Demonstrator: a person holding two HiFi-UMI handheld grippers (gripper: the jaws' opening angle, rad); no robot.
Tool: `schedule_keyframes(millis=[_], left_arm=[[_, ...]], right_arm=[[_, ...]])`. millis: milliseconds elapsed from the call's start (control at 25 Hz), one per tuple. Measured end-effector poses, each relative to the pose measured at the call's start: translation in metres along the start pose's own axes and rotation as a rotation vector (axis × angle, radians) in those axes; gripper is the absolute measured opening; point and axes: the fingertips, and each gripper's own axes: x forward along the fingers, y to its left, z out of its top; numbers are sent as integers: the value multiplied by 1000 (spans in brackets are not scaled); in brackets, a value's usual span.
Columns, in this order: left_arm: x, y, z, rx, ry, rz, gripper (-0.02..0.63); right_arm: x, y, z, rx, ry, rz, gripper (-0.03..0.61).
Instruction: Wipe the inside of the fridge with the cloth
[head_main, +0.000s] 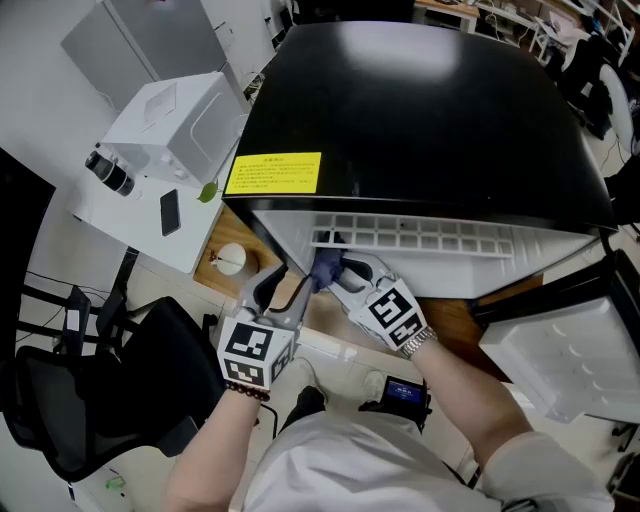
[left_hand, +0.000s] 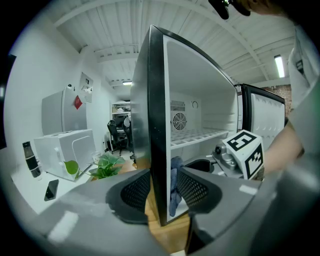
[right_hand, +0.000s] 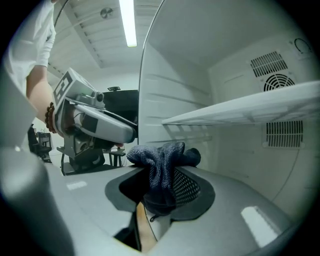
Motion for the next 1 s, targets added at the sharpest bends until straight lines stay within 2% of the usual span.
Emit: schedule_keyframes(millis=[160,560,1000], left_arm=[[0,-1,0,1,2,-1,166],[0,-1,1,-1,7,1,169],[2,-2,2,-4,11,7,176]], right_arm=[[4,-11,-1,5,1,-23,127],[23,-55,-17,43,9,-184,127],[41,-97,-25,37,10,-296,127]])
